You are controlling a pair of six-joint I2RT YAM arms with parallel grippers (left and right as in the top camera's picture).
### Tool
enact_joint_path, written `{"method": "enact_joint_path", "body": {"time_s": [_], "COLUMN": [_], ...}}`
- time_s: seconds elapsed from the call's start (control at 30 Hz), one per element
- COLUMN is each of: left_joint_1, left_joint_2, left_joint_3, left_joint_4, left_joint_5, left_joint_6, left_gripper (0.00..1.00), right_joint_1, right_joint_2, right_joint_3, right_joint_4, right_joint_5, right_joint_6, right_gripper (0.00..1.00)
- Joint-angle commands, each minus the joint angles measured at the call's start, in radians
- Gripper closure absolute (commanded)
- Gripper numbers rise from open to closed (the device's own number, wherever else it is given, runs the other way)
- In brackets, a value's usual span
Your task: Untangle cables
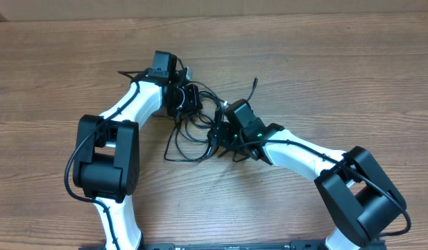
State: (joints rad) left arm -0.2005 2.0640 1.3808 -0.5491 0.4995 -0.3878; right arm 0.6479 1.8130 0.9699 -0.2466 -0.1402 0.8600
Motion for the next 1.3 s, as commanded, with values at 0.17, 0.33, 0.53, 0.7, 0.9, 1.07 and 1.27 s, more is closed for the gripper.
{"method": "enact_joint_path", "body": {"time_s": [0.17,0.33,0.53,0.7,0.9,1.07,1.27], "left_joint_1": [0.004,0.004,0.003,0.004,0.003,0.003,0.003], "left_joint_2": [-0.007,-0.007,-0.007,-0.007,-0.007,-0.007,-0.007], "left_joint_3": [-0.003,-0.003,-0.004,-0.003,-0.004,-0.003,-0.004], "left_joint_4": [-0.001,-0.024,-0.023,-0.018,-0.015,-0.015,-0.012], "left_joint_5": [-0.009,-0.010,-0.019,-0.019,-0.009,-0.005,0.071], "left_joint_6": [0.071,0.071,0.123,0.192,0.249,0.262,0.315], "left_gripper": [0.96,0.96,0.96,0.96,0.96,0.96,0.96], "right_joint_1": [-0.004,-0.004,-0.001,-0.001,-0.001,-0.001,-0.001], "right_joint_2": [-0.016,-0.016,-0.016,-0.016,-0.016,-0.016,-0.016], "right_joint_3": [0.005,0.005,0.005,0.005,0.005,0.005,0.005], "right_joint_4": [-0.002,-0.002,-0.014,-0.013,-0.013,-0.009,-0.010], "right_joint_5": [0.050,0.061,0.041,0.032,0.031,0.031,0.031], "right_joint_6": [0.005,0.005,0.005,0.004,0.004,0.004,0.004], "right_gripper": [0.26,0.25,0.29,0.30,0.30,0.29,0.29]}}
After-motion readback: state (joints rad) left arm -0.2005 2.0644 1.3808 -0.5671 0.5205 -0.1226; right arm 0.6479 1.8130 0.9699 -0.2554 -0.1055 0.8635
